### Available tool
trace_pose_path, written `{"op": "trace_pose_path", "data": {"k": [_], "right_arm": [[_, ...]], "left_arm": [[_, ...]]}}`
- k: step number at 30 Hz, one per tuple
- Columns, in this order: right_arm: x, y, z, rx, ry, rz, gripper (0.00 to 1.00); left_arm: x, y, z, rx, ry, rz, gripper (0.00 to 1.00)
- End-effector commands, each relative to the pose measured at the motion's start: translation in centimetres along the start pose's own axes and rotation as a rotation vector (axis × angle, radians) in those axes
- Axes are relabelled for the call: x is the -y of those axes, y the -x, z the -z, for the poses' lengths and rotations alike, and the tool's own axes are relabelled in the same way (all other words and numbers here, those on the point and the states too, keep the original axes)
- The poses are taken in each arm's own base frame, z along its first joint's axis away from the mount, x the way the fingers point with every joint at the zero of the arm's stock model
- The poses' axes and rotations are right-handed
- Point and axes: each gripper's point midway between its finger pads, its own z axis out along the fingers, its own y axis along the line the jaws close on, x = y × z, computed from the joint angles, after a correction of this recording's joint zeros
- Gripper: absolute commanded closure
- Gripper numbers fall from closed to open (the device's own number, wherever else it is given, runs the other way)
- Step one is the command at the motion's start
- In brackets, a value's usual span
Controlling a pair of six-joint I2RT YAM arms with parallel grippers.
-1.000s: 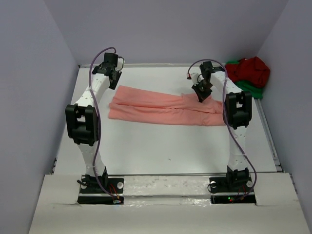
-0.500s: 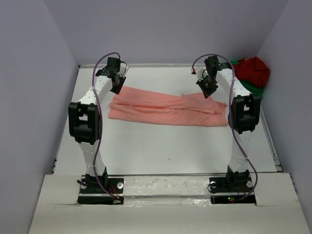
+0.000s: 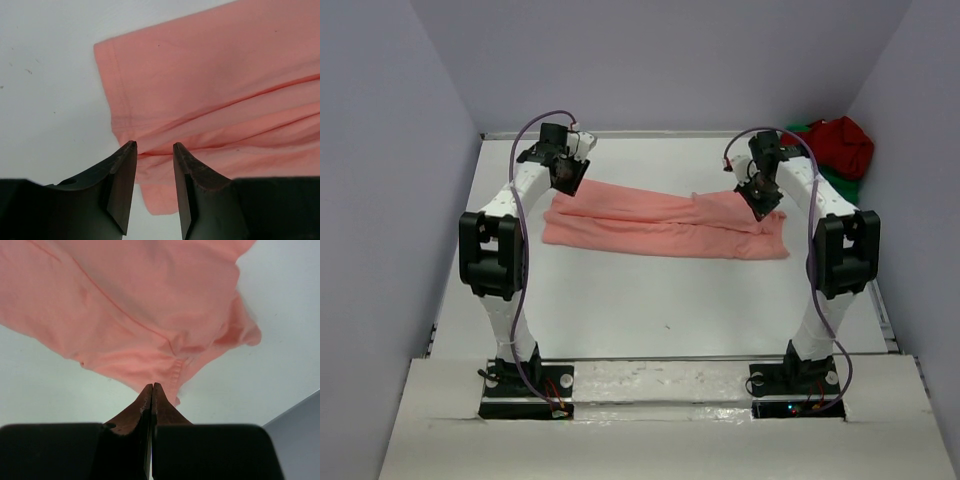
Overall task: Fold and stack the t-shirts
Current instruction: Fold the other side of the tshirt into a rectangle
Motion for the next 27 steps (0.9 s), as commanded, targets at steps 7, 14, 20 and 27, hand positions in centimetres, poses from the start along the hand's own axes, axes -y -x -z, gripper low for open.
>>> {"op": "trace_pose_path", "data": {"k": [7,14,20,27], "right_arm": [[-0.8,-3.7,-1.3,-0.077,-0.035,-0.064,1.00],[-0.7,-4.6,-2.9,-0.126,-0.044,-0.077,1.00],[-1.0,-5.1,-4.4,-0.164,-0.030,-0.087,1.00],[-1.0,-4.5,-6.5,-0.168,-0.009,-0.087,1.00]], "left_arm": [[1.2,2.7,-2.4,0.096,-0.087,-0.041,0.54],[0.9,2.3,-5.0,0.085,-0.081,-0.056,0.55],[0.5,2.0,-6.8,0.076,-0.064,-0.066,0.55],[0.0,1.2,-8.2,0.049,-0.041,-0.071,0.55]]}}
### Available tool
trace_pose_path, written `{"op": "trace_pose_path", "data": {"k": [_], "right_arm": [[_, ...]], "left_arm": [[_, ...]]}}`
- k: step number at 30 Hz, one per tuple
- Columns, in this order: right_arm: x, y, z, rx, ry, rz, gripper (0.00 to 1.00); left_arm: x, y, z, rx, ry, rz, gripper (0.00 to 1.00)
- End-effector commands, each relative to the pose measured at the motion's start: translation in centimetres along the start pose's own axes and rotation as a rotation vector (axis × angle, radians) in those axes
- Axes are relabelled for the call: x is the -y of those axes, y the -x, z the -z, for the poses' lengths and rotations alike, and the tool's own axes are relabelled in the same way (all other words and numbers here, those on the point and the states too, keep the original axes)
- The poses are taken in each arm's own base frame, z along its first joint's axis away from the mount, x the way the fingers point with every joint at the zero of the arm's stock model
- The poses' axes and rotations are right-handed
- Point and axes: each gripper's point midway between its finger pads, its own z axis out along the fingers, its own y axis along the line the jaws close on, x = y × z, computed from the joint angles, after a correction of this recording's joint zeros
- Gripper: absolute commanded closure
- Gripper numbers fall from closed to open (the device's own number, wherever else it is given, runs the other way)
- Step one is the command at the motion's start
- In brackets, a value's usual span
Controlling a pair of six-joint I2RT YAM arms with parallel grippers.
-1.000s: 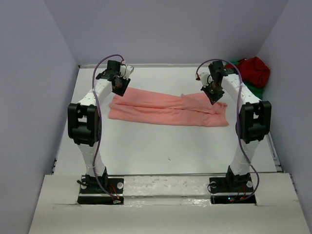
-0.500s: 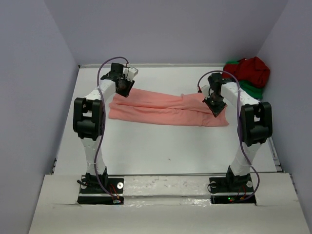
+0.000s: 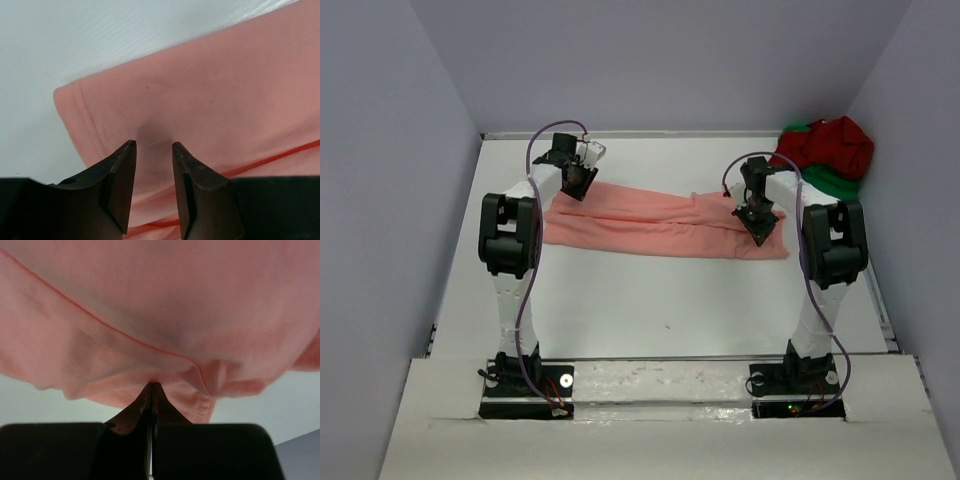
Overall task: Fold and stack the t-shirts
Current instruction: Fold the other side of the tshirt into a rectangle
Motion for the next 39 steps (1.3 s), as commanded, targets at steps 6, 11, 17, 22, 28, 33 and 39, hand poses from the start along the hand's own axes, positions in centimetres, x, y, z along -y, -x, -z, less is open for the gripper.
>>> {"op": "trace_pose_path", "data": {"k": [6,11,17,22,28,33,39], "right_arm": [[0.1,2.4,-3.1,0.011,0.039,-0.027,1.00],[0.5,3.6,-4.0,0.011,0.044,-0.021,1.00],[1.5,6.0,-4.0,0.046,0.036,-0.010,1.00],[2.2,8.4,-5.0,0.069,0.044,-0.004,1.00],[3.1,12.0,-4.9,0.130,0.058,0.004,1.00],[3.8,14.2,-5.0,0.170,0.054,0.021,1.00],[4.8,17.3,-4.0,0.261,0.042,0.040,1.00]], "left_arm": [[-1.0,0.8,-0.2,0.003,0.029,-0.021,0.55],[-0.8,-1.4,-0.6,-0.074,0.027,-0.023,0.55],[-1.0,-5.2,-0.3,-0.192,0.059,-0.016,0.56],[-1.7,-7.6,1.9,-0.272,0.108,-0.005,0.59],[-0.9,-11.0,5.2,-0.364,0.120,-0.005,0.64],[0.3,-13.8,8.0,-0.432,0.111,-0.004,0.71],[4.6,-12.6,12.1,-0.352,-0.103,0.013,0.87]]}}
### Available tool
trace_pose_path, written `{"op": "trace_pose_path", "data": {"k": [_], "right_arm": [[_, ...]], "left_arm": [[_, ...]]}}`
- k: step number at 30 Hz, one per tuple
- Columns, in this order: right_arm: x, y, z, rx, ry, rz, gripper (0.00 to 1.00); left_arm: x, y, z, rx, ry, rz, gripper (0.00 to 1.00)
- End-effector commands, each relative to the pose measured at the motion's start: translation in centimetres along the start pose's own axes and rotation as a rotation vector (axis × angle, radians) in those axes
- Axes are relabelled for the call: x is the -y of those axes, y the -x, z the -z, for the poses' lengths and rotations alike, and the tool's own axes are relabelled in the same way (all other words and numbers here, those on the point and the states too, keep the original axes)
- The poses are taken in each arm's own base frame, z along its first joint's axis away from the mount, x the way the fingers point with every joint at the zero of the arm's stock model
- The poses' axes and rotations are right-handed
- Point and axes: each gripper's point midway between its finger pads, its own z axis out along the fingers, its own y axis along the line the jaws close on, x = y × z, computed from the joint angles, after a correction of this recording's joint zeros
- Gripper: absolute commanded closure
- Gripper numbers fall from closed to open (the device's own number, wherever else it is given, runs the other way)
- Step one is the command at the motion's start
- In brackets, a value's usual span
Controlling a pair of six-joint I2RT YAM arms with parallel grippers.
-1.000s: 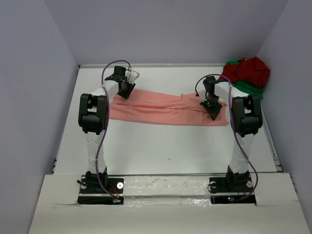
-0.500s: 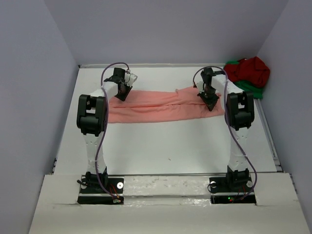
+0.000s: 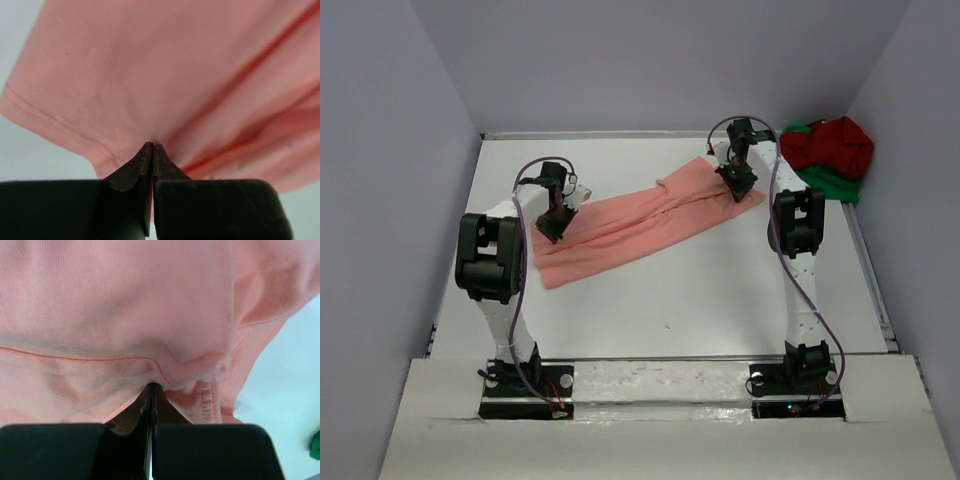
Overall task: Fold and stack the t-shirts
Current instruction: Fold the other side of the tshirt into a rectangle
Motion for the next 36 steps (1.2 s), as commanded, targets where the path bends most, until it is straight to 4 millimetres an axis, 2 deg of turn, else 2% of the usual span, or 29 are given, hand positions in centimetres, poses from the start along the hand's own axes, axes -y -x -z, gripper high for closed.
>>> {"op": "trace_pose_path", "data": {"k": [1,2,3,6,9,11,14,15,16,17,18,19,21,22,23,24,25,26,28,29,30,32,33,35,36], "right_arm": [[0.2,2.3,-2.3,0.079,0.033,0.022,1.00],[0.4,3.3,-1.9,0.111,0.029,0.025,1.00],[0.2,3.2,-2.3,0.108,0.041,0.027,1.00],[0.3,4.9,-2.5,0.171,0.051,0.043,1.00],[1.1,6.5,-2.4,0.226,0.025,0.063,1.00],[1.1,7.5,-1.9,0.253,0.007,0.074,1.00],[1.2,8.6,0.4,0.309,-0.001,0.073,0.99],[0.8,8.2,0.5,0.304,0.016,0.074,0.97],[1.1,9.2,3.2,0.363,-0.008,0.081,0.94],[0.8,8.7,3.6,0.359,-0.002,0.086,0.89],[1.0,9.3,6.5,0.404,-0.021,0.094,0.88],[1.0,9.2,7.6,0.415,-0.028,0.098,0.87],[0.9,8.9,9.8,0.430,-0.044,0.122,0.75],[0.6,8.1,10.2,0.416,-0.042,0.129,0.69],[0.8,8.1,12.6,0.446,-0.068,0.143,0.48],[0.7,7.7,13.1,0.444,-0.071,0.151,0.41],[0.8,7.8,14.9,0.471,-0.094,0.160,0.34],[1.0,7.9,15.5,0.482,-0.109,0.163,0.32],[1.4,8.4,16.5,0.505,-0.131,0.175,0.32],[1.5,8.7,16.5,0.511,-0.135,0.177,0.35],[1.7,9.1,16.5,0.519,-0.136,0.175,0.37],[2.1,10.3,17.1,0.550,-0.145,0.167,0.40],[1.4,10.7,15.8,0.538,-0.119,0.174,0.43],[1.5,11.4,15.0,0.543,-0.112,0.167,0.50],[0.6,12.5,15.0,0.562,-0.105,0.188,0.54]], "left_arm": [[2.6,-0.9,4.7,0.045,-0.139,-0.019,0.88],[3.4,-1.3,5.4,0.046,-0.171,-0.027,0.89],[3.5,-1.3,5.4,0.047,-0.172,-0.036,0.90],[4.9,-2.4,6.5,0.031,-0.216,-0.053,0.96],[5.7,-3.0,7.2,0.024,-0.235,-0.075,0.97],[5.4,-2.5,8.1,0.063,-0.212,-0.073,0.97],[4.1,-0.2,9.8,0.164,-0.142,-0.060,0.97],[3.7,0.5,10.3,0.191,-0.125,-0.052,0.96],[3.0,2.0,11.0,0.243,-0.096,-0.036,0.96],[2.7,2.7,11.4,0.268,-0.085,-0.024,0.96],[2.3,4.0,11.8,0.306,-0.076,-0.014,0.96],[2.0,4.6,12.0,0.321,-0.071,-0.004,0.96],[1.6,5.9,12.5,0.355,-0.060,0.014,0.96],[1.1,6.9,13.0,0.388,-0.042,0.021,0.92],[0.6,7.8,13.4,0.419,-0.026,0.042,0.86],[0.5,8.1,13.4,0.428,-0.021,0.050,0.85],[0.3,8.3,13.4,0.431,-0.016,0.060,0.83],[0.1,8.5,13.4,0.436,-0.004,0.068,0.79],[-0.4,8.4,13.1,0.422,0.022,0.071,0.67],[-0.8,8.3,13.0,0.420,0.041,0.078,0.61],[-1.0,8.0,12.6,0.413,0.056,0.079,0.48],[-2.0,7.5,12.9,0.418,0.106,0.092,0.42],[-2.2,7.4,12.9,0.422,0.110,0.093,0.36],[-2.7,6.4,12.7,0.416,0.112,0.111,0.28],[-2.8,6.0,12.4,0.406,0.113,0.119,0.20]]}}
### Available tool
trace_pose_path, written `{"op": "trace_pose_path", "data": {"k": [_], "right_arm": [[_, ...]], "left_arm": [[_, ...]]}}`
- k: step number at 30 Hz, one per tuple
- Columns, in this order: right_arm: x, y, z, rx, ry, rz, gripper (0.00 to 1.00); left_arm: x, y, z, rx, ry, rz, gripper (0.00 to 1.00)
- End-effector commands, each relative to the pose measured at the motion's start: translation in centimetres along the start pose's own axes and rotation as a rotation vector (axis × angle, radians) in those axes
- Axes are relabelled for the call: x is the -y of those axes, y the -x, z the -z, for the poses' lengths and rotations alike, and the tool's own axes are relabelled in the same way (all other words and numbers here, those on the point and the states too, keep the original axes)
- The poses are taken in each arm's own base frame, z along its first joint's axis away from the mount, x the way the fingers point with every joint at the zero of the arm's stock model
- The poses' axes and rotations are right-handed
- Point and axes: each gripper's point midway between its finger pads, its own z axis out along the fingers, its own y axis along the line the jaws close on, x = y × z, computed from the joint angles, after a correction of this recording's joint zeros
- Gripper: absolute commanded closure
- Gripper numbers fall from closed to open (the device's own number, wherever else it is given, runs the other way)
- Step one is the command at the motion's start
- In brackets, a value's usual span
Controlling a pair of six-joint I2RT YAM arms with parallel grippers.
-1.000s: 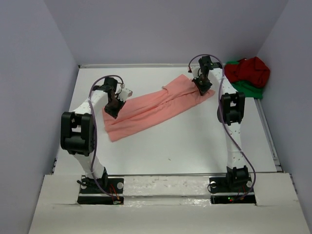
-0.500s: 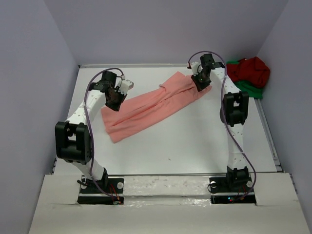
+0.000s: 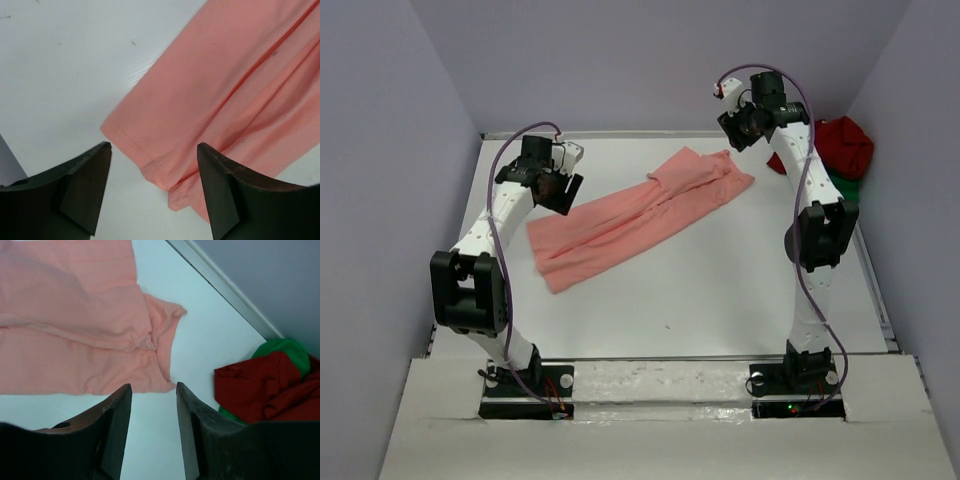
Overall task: Fold and stack the t-shirts
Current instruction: Fold the other side of the tshirt into a rectangle
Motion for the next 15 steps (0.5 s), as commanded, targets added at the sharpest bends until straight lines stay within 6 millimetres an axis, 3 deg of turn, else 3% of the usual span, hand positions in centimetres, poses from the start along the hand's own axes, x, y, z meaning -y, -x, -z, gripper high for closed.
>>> {"op": "trace_pose_path", "data": {"k": [1,4,5,9,12,13,15], "right_arm": [[-1.8,0.2,-4.4,0.000,0.048,0.014,0.57],[-2.7,0.4,-7.1,0.000,0.041,0.046,0.72],[-3.4,0.6,-7.9,0.003,0.045,0.060,0.82],[-4.4,1.5,-10.5,0.048,0.054,0.075,0.98],[-5.8,2.2,-12.0,0.079,0.076,0.084,0.98],[-6.4,2.5,-12.3,0.090,0.085,0.085,0.88],[-7.4,3.0,-12.8,0.115,0.110,0.091,0.78]], "left_arm": [[-2.4,-1.0,1.2,0.015,0.074,0.045,0.17],[-3.2,-1.8,1.3,0.001,0.093,0.072,0.10],[-3.7,-2.1,1.5,-0.002,0.101,0.081,0.09],[-4.9,-3.5,2.2,-0.014,0.138,0.102,0.07],[-5.6,-4.4,2.6,-0.022,0.157,0.122,0.07],[-5.5,-4.5,2.6,-0.022,0.157,0.123,0.07],[-6.8,-5.3,3.0,-0.026,0.185,0.155,0.07]]}}
